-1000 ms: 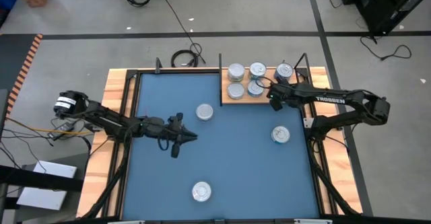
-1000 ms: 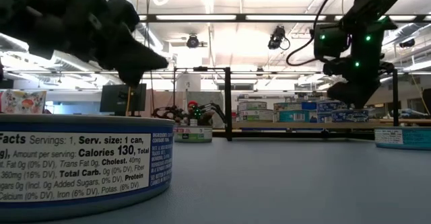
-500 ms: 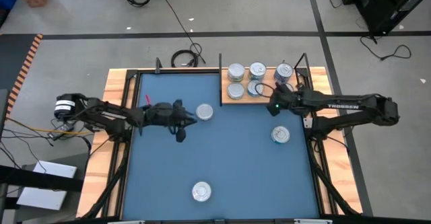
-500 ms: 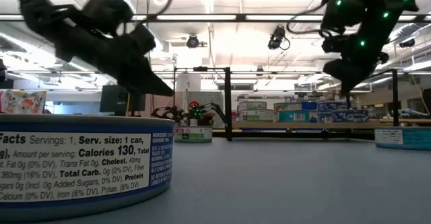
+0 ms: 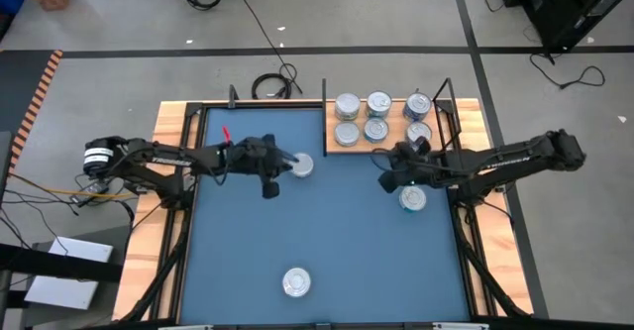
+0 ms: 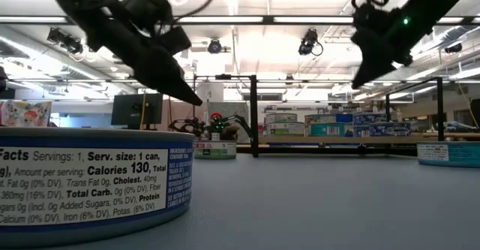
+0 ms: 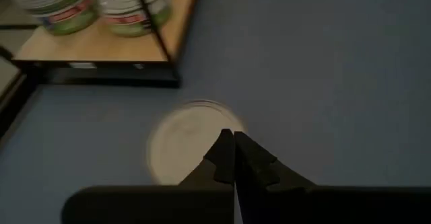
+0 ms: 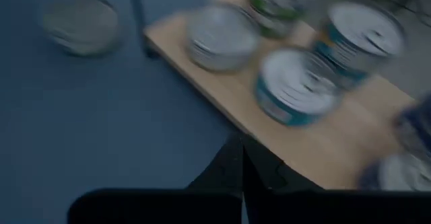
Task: Stack canned seafood by type on shelf
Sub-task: Stack the green tuna can on to the green tuna can on the shelf aligned with the other green tuna can
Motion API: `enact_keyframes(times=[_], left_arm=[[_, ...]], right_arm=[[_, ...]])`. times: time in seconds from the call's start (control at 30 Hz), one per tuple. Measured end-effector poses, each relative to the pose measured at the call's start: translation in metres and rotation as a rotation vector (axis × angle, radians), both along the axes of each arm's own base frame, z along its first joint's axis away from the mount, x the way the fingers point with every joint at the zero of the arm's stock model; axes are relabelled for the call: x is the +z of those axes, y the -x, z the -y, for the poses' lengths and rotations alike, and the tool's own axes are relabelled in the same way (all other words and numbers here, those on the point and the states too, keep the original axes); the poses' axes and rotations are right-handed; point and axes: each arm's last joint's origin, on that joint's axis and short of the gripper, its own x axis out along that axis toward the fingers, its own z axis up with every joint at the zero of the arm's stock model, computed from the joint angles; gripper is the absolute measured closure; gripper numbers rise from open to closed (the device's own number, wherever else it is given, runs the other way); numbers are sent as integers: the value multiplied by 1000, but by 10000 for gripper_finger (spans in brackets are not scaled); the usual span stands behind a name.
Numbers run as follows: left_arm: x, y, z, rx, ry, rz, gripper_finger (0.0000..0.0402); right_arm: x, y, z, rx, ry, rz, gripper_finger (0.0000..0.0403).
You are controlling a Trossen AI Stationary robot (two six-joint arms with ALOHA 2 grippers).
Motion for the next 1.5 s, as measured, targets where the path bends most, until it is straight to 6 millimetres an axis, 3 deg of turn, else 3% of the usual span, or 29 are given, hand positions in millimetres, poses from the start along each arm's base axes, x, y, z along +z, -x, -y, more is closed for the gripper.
enact_keyframes(times=[0.23,0.4,0.53,0.8,1.0,1.17,1.33,1.5], left_arm=[[-22,-20,-21,-41,-90,-173,401],[-43,-36,-23,-67,-77,-250,401],[-50,-43,-6,-110,-64,-255,401],[-50,-50,48,-268,-1,-230,401],[-34,-40,77,-371,-8,-210,401],[4,-26,68,-340,14,-55,401],[-1,-10,52,-350,149,10,401],[-25,2,53,-362,188,-53,401]], right_arm=[[10,-11,-19,132,22,126,398],[15,-16,-25,196,53,174,398],[18,-18,-27,226,74,187,398],[19,-19,-27,228,71,207,396],[21,-21,-30,268,36,240,396],[20,-32,-39,352,-15,286,386],[11,-59,-53,552,-26,341,373],[-9,-86,-61,653,-4,364,389]])
